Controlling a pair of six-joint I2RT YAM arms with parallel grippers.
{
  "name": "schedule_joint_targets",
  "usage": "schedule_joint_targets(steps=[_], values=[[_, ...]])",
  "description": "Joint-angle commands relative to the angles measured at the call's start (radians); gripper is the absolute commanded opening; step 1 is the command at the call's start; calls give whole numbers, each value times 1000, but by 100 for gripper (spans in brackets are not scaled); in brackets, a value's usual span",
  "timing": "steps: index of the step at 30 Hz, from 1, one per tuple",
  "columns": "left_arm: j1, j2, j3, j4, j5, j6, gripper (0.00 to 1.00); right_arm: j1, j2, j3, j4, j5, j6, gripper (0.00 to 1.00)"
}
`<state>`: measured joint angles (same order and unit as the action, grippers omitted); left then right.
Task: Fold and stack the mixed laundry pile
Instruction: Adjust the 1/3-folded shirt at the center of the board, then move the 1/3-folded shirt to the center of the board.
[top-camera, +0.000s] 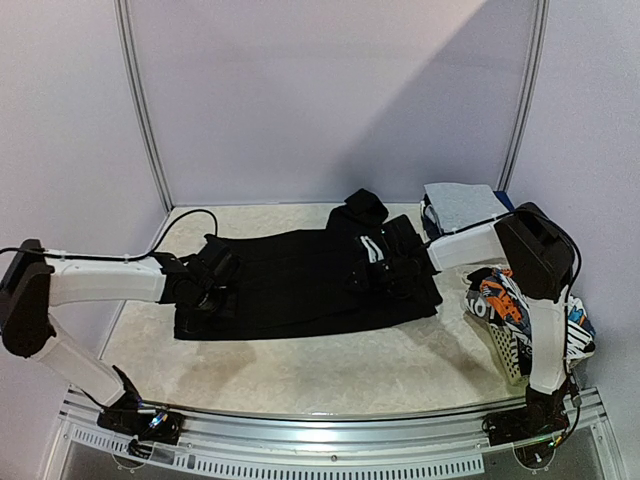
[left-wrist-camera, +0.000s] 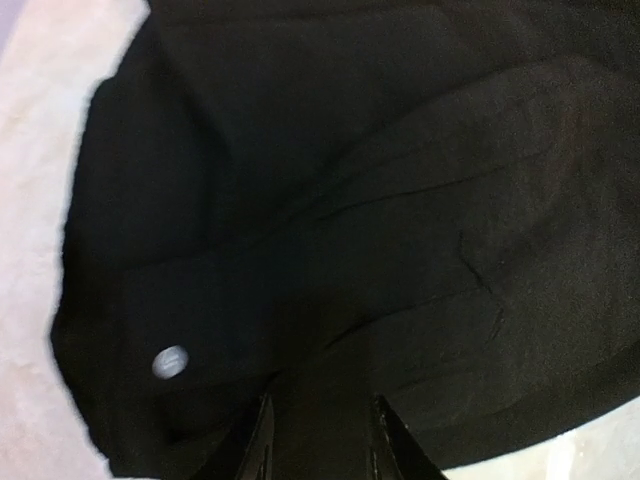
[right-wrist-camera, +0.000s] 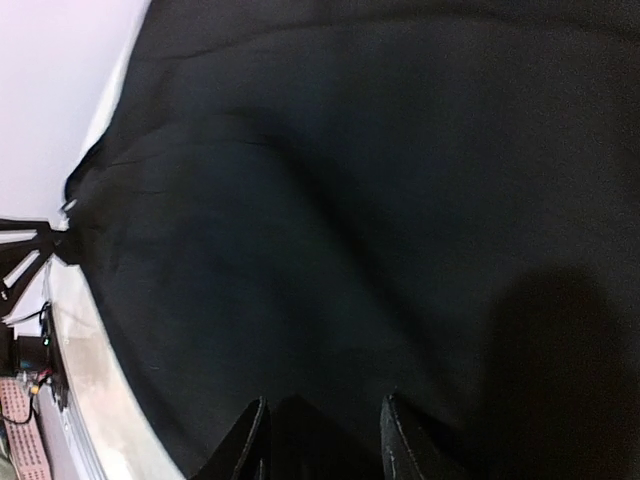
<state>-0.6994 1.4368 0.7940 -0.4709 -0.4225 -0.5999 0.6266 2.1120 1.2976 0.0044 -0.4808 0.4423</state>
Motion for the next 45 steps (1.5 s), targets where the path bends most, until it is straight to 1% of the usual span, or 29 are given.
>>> schedule_joint_targets(steps=[1, 4, 9, 11, 15, 19, 22, 29, 33, 36, 39, 41, 45], values=[[56, 112, -14, 175, 114, 46, 31, -26, 21, -56, 27, -3, -4, 37], [83, 188, -8, 210, 112, 47, 31, -27, 19, -84, 39, -2, 1, 36], [93, 279, -9, 240, 112, 36, 31, -26, 9, -136, 48, 19, 6, 35], [92, 290, -23, 246, 124, 30, 30, -26, -4, -174, 52, 37, 5, 34], [65, 264, -53, 219, 144, 15, 29, -26, -57, -257, 58, 89, 6, 32], [-16, 236, -65, 161, 137, -6, 29, -20, -115, -351, 85, 115, 18, 32], [-86, 211, -77, 111, 126, -51, 29, -5, -160, -412, 97, 142, 32, 32], [-253, 131, -141, -22, 115, -223, 29, 58, -273, -552, 88, 223, 84, 32], [-348, 80, -153, -121, 110, -315, 29, 116, -351, -605, 27, 295, 138, 33], [-408, 29, -152, -183, 102, -352, 29, 172, -416, -639, -36, 346, 195, 33], [-432, -22, -123, -239, 68, -351, 31, 207, -499, -631, -102, 369, 219, 35], [-431, -48, -90, -269, 17, -323, 33, 210, -546, -602, -130, 376, 206, 39], [-391, -62, 6, -283, -76, -220, 46, 205, -579, -451, -260, 454, 128, 49]])
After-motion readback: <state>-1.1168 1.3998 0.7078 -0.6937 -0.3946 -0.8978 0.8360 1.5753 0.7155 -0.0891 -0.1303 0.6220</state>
